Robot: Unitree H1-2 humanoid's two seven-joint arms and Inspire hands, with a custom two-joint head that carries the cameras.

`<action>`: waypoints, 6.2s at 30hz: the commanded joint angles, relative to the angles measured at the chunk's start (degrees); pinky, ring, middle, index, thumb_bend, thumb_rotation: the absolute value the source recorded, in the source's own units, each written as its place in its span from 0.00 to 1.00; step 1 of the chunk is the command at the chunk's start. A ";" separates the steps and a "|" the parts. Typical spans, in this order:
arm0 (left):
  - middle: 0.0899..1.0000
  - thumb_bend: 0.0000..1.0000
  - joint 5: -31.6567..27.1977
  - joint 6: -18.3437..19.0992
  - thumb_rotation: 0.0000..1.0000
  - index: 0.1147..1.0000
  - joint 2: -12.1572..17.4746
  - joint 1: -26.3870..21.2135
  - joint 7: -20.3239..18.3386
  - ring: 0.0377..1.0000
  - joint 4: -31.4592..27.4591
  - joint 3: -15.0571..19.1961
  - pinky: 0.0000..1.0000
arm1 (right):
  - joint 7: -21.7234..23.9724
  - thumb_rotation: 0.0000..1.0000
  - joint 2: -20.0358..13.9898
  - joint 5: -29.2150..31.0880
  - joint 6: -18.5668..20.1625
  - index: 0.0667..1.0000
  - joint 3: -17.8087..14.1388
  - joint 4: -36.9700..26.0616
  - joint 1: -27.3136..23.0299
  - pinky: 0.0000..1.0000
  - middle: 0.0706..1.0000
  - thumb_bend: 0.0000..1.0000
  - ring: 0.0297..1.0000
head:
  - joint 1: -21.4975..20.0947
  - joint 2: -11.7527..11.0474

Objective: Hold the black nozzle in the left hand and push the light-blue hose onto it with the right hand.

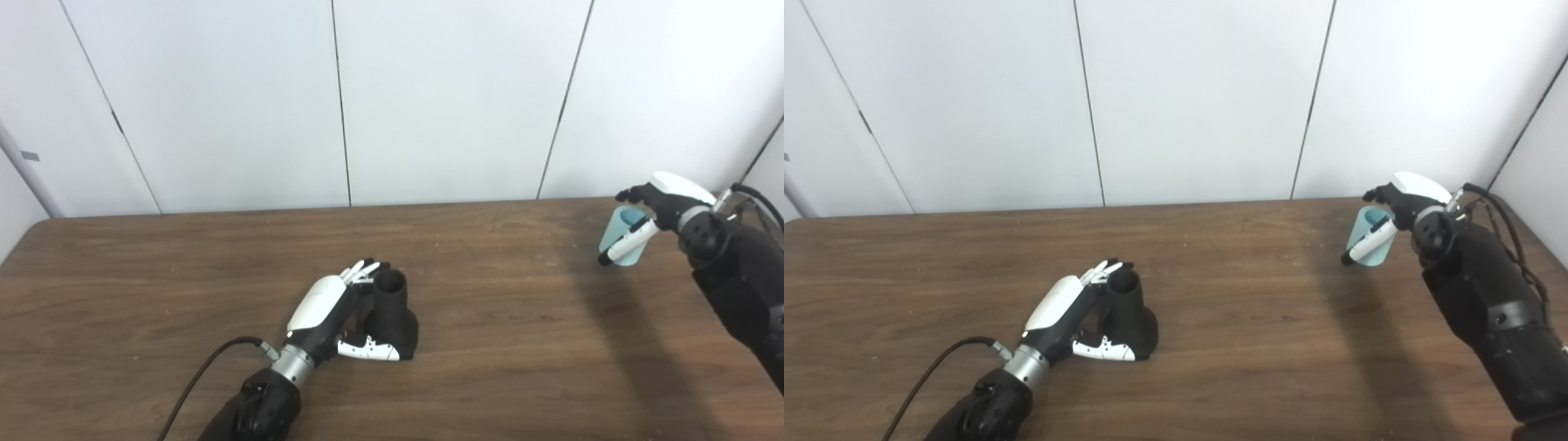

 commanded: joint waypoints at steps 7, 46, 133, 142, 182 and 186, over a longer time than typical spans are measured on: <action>0.91 0.74 1.75 0.51 0.45 0.37 -0.17 12.82 -0.03 1.00 7.72 -3.56 1.00 | -1.34 0.24 -5.01 -4.88 -3.26 0.71 2.91 -0.83 -8.21 0.54 0.68 0.96 0.65 | 0.12 0.07; 0.91 0.75 1.79 0.72 0.45 0.38 -0.10 12.54 -0.55 1.00 8.08 -3.74 1.00 | 1.28 0.14 -3.21 -0.37 -9.52 0.45 -0.29 -15.78 -7.86 0.23 0.34 0.52 0.28 | 0.51 0.37; 0.91 0.73 4.35 2.70 0.49 0.34 -0.36 13.08 0.25 1.00 6.32 -5.20 1.00 | 15.09 0.00 18.02 8.23 -7.98 0.48 3.96 -43.02 -7.12 0.19 0.35 0.52 0.24 | 1.73 1.33; 0.91 0.73 4.37 2.73 0.49 0.34 -0.47 13.05 0.18 1.00 6.43 -5.17 1.00 | 14.34 0.00 18.34 7.95 -8.44 0.48 3.83 -42.87 -6.75 0.19 0.36 0.52 0.25 | 1.96 1.21; 0.91 0.73 4.08 2.95 0.49 0.34 -0.09 13.39 -0.19 1.00 5.66 -4.95 1.00 | 4.20 0.00 21.05 8.31 -16.01 0.48 3.85 -40.74 -1.61 0.20 0.35 0.52 0.26 | 1.96 1.67; 0.91 0.74 4.16 2.88 0.49 0.34 -0.13 13.32 -0.09 1.00 5.81 -4.97 1.00 | 4.49 0.00 21.09 8.62 -16.17 0.48 4.11 -40.77 -1.38 0.20 0.35 0.52 0.26 | 2.01 1.83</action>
